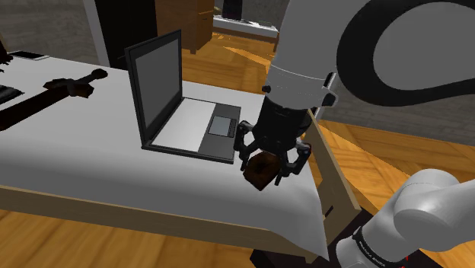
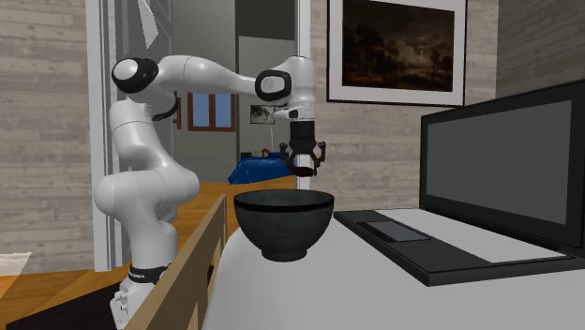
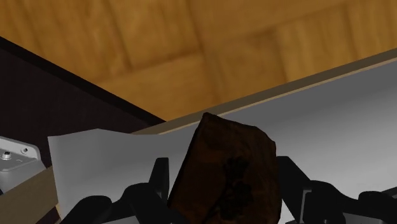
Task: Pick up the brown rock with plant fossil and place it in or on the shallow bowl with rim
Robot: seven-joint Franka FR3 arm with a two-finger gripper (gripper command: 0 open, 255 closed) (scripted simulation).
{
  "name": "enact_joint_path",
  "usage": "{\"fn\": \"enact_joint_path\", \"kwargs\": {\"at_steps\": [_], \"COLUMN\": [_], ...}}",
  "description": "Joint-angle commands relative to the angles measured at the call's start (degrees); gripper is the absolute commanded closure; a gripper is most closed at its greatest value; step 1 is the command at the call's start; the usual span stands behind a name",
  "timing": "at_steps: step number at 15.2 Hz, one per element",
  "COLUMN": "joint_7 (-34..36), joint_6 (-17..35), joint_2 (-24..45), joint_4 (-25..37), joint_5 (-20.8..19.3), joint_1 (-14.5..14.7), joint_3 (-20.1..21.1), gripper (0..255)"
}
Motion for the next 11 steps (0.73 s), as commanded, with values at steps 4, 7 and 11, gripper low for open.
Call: {"fn": "enact_joint_path", "kwargs": {"at_steps": [4, 7, 11], "joint_7": [0.7, 1.1, 1.7], "joint_6": [-3.8, -5.9, -8.6], "joint_2": [0.0, 0.2, 0.7], "joint_4": [3.7, 6.1, 9.3], "joint_5": [-0.9, -1.4, -2.0], "joint_1": [-0.2, -0.4, -0.7], "joint_3": [-1.1, -1.7, -2.3], "gripper": [255, 255, 255]}}
